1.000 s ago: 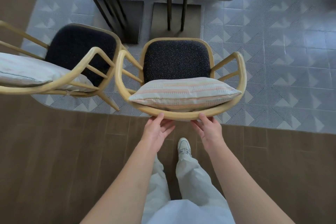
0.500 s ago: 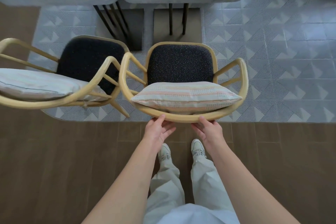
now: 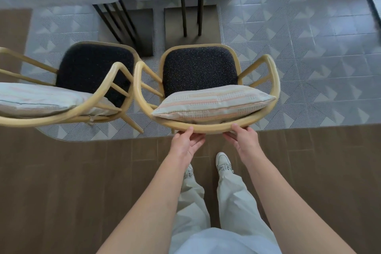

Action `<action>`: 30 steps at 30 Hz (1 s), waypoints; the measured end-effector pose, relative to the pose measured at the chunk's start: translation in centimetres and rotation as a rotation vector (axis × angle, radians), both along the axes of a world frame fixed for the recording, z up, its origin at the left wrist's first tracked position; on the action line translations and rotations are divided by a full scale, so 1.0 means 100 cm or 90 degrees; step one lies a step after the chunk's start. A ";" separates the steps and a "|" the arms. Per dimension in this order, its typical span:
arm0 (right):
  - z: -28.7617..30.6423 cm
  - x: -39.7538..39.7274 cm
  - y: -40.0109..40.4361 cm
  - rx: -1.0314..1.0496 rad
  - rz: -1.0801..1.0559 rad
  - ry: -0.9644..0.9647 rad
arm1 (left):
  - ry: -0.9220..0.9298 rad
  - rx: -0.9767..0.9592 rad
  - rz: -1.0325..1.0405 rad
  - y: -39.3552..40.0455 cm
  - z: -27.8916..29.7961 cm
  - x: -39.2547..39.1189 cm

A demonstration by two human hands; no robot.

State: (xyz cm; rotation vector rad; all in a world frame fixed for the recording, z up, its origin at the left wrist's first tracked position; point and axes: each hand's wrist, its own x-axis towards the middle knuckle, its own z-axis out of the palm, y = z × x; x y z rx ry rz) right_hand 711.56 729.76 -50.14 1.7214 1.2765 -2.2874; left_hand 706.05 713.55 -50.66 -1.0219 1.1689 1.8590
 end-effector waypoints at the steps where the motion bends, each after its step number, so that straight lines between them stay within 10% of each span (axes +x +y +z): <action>1: 0.000 0.002 0.005 0.008 0.008 -0.006 | -0.007 0.004 0.002 0.004 0.000 0.004; 30: 0.005 0.018 -0.008 -0.073 -0.038 0.002 | 0.047 -0.096 0.030 -0.022 -0.007 0.008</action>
